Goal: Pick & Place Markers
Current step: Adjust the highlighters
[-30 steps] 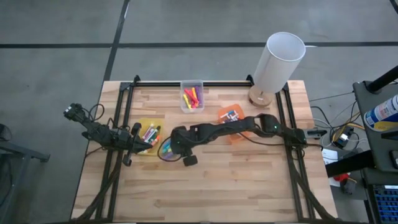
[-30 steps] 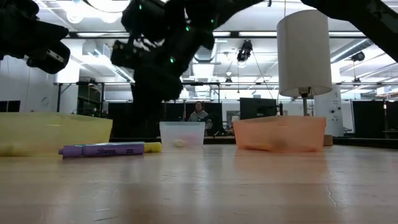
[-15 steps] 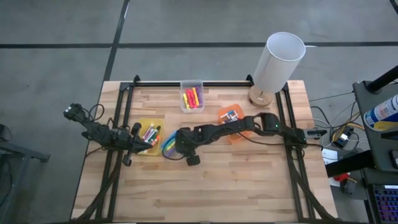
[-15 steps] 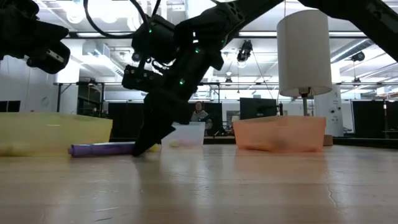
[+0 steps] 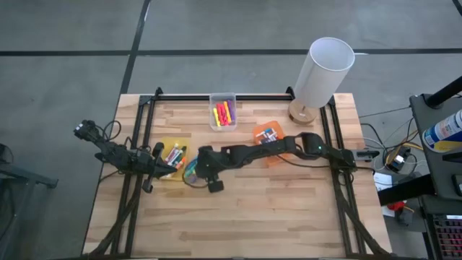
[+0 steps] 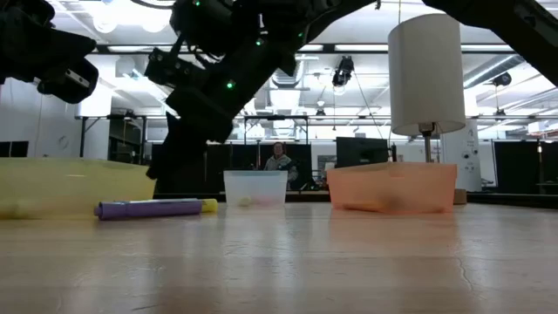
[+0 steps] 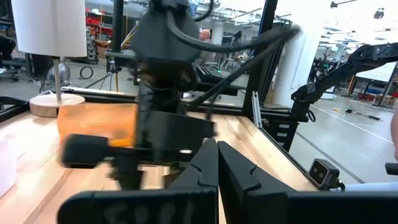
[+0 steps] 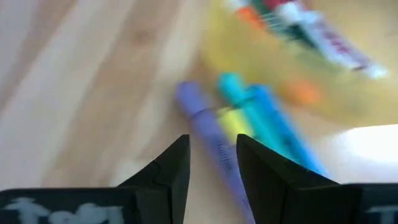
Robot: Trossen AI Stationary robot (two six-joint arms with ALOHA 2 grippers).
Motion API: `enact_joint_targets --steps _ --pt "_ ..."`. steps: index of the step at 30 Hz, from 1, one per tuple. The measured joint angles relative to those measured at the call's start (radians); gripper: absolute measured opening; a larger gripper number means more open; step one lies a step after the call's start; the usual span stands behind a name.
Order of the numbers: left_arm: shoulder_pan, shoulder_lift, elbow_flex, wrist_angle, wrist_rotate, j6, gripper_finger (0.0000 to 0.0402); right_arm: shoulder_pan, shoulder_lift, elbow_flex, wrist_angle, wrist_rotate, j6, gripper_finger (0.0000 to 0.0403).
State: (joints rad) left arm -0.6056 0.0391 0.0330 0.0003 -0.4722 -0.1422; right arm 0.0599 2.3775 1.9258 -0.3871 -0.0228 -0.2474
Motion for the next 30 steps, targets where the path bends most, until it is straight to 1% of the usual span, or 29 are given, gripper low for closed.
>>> enact_joint_targets --steps 4,5,7,10,14,19,26,30 --pt "0.0 0.0 0.0 0.0 0.0 0.0 0.0 -0.018 0.009 0.012 0.032 0.001 -0.003 0.0127" --pt "0.0 0.0 0.0 0.0 0.0 0.0 0.0 -0.021 0.01 0.004 0.062 0.008 0.004 0.0127" --pt "0.0 0.0 0.0 0.0 0.0 0.0 0.0 -0.027 0.01 -0.005 0.102 0.06 0.048 0.0126" --pt "0.0 0.0 0.0 0.0 0.0 0.0 0.0 -0.049 0.013 -0.009 0.114 0.109 0.092 0.0118" --pt "0.0 0.001 0.0 0.0 0.0 0.0 0.0 -0.068 0.013 -0.011 0.105 0.196 0.197 0.009" --pt "0.0 0.001 0.0 0.0 0.0 0.0 0.0 -0.091 0.013 -0.011 0.107 0.177 0.29 0.002" --pt "0.0 0.001 0.0 0.0 0.0 0.0 0.0 -0.119 0.013 -0.011 0.108 0.177 0.43 0.0012" --pt "0.0 0.001 0.0 0.0 0.0 0.0 0.0 -0.126 0.013 -0.011 0.109 0.149 0.441 0.0012"
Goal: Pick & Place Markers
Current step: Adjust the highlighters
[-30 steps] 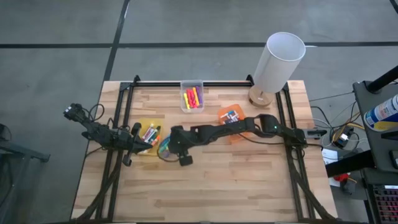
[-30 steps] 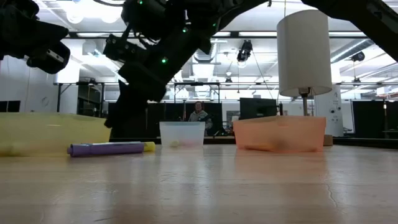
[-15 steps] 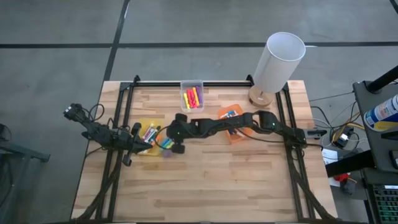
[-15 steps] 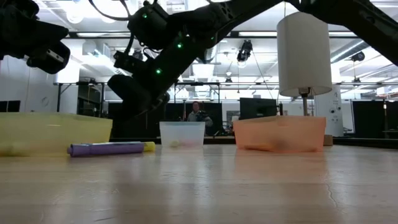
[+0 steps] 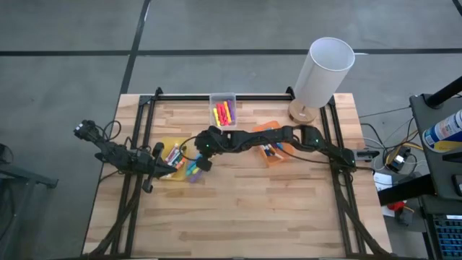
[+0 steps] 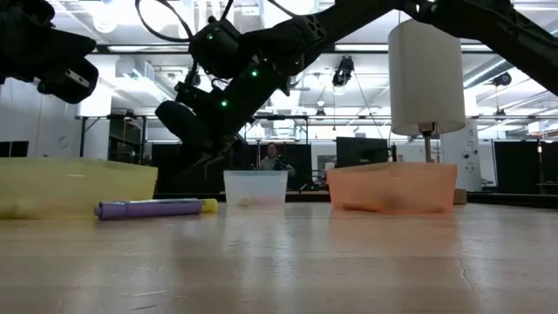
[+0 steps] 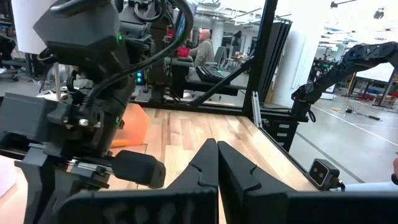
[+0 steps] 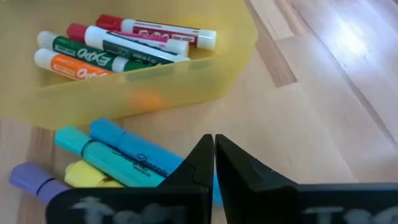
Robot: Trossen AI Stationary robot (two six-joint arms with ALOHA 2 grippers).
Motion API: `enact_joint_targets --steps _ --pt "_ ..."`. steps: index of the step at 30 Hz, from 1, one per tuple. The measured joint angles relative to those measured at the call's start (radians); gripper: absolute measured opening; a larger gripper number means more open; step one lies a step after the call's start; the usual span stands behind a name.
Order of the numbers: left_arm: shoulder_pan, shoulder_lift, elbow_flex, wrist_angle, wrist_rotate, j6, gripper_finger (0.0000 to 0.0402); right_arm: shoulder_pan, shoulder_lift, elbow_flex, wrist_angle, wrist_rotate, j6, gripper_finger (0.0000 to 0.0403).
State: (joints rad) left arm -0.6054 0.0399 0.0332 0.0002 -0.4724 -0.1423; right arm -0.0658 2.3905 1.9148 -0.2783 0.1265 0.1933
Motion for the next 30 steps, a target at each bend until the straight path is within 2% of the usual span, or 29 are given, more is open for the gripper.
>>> enact_joint_targets --steps 11,24,25,28,30 --pt "0.0 0.0 0.0 0.0 0.0 0.0 0.0 0.001 0.064 0.011 -0.006 -0.022 0.101 0.0012" --pt "0.0 0.0 0.0 0.0 0.0 0.0 0.0 0.046 0.068 0.058 -0.221 -0.014 0.106 0.0012" --pt "0.0 0.0 0.0 0.0 0.0 0.0 0.0 0.052 0.068 0.071 -0.245 0.005 0.099 0.0012" --pt "0.0 0.0 0.0 0.0 0.0 0.0 0.0 0.076 0.068 0.129 -0.312 0.148 0.028 0.0012" --pt "0.0 0.0 0.0 0.0 0.0 0.0 0.0 0.091 0.063 0.173 -0.343 0.184 -0.048 0.0012"
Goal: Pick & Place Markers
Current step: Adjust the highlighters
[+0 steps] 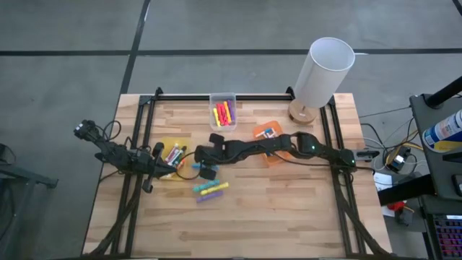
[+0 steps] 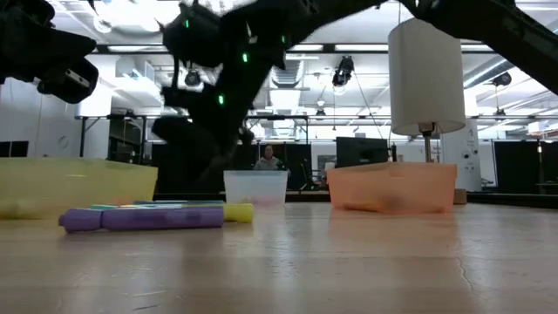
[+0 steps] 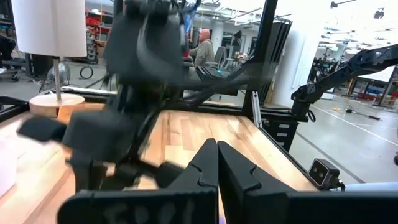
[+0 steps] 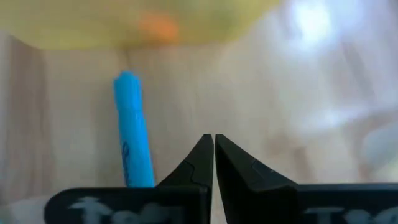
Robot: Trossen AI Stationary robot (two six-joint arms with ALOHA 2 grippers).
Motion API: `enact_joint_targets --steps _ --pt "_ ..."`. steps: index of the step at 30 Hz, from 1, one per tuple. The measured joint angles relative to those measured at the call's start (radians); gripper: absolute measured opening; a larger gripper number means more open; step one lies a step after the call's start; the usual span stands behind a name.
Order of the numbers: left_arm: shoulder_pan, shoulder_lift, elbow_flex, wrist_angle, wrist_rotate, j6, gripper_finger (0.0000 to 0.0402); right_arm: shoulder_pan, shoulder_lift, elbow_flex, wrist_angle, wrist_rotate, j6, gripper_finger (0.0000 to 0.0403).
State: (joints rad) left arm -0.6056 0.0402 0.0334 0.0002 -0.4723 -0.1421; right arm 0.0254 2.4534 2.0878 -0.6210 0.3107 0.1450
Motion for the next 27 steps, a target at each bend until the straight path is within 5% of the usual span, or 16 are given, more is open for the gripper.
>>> enact_joint_targets --steps 5,12,19,27 --pt "0.0 0.0 0.0 0.0 0.0 0.0 0.0 0.096 -0.004 0.095 -0.066 -0.02 -0.126 0.0012" --pt "0.0 0.0 0.0 0.0 0.0 0.0 0.0 0.261 -0.005 0.165 -0.269 -0.35 -0.173 0.0013" --pt "0.0 0.0 0.0 0.0 0.0 0.0 0.0 0.391 -0.002 0.149 -0.27 -0.399 -0.073 0.0008" --pt "0.0 0.002 0.0 0.0 0.0 0.0 0.0 0.412 0.004 0.014 -0.142 -0.4 0.009 0.0008"
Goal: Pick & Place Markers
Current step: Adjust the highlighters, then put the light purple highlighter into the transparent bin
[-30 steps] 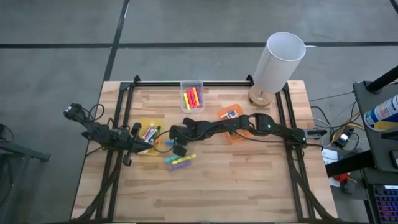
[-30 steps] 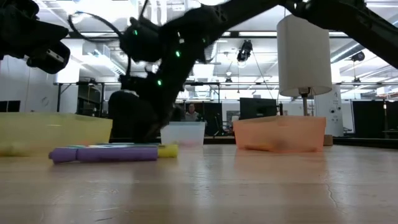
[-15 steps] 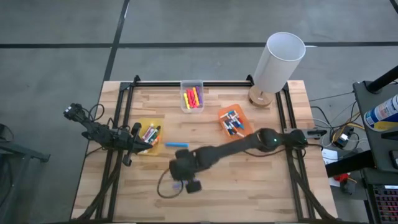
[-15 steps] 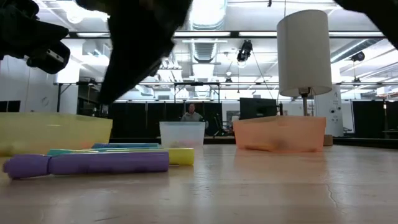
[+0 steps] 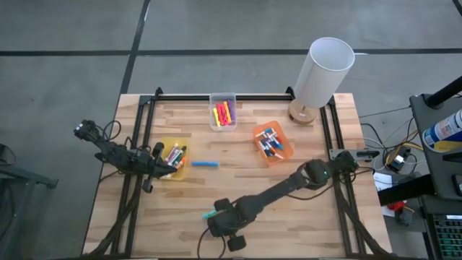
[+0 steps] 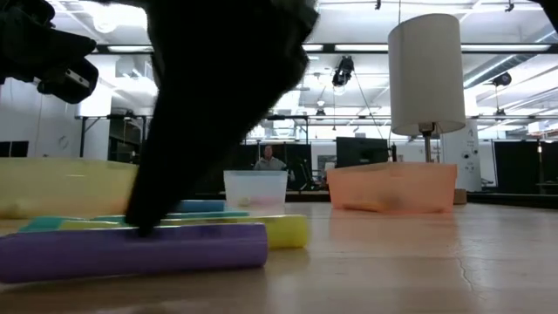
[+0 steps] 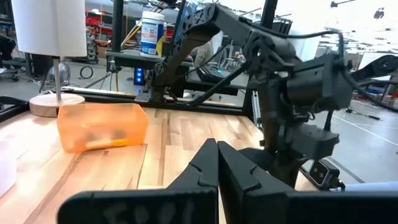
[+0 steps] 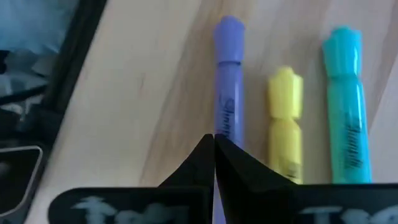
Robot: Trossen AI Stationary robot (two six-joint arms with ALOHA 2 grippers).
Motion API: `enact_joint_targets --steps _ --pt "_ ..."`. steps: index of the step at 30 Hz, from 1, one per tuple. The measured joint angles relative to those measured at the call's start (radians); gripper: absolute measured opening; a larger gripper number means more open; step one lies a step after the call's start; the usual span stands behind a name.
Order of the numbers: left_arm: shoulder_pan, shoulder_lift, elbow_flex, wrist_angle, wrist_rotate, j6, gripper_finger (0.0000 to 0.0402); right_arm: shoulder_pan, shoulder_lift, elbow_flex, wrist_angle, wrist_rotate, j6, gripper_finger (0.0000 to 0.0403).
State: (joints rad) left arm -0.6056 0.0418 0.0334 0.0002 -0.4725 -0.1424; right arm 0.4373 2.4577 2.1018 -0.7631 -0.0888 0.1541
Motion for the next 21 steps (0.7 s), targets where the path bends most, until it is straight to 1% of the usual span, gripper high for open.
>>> enact_joint_targets --steps 4,10,15,21 --pt "0.0 0.0 0.0 0.0 0.0 0.0 0.0 -0.001 0.001 -0.065 0.044 -0.001 0.003 0.0008" --pt "0.0 0.0 0.0 0.0 0.0 0.0 0.0 0.006 -0.003 -0.087 0.068 0.002 0.02 0.0008" --pt "0.0 0.0 0.0 0.0 0.0 0.0 0.0 0.022 0.003 -0.04 0.057 -0.018 -0.037 0.0008" --pt "0.0 0.0 0.0 0.0 0.0 0.0 0.0 0.041 -0.002 0.043 0.029 -0.007 -0.032 0.0015"
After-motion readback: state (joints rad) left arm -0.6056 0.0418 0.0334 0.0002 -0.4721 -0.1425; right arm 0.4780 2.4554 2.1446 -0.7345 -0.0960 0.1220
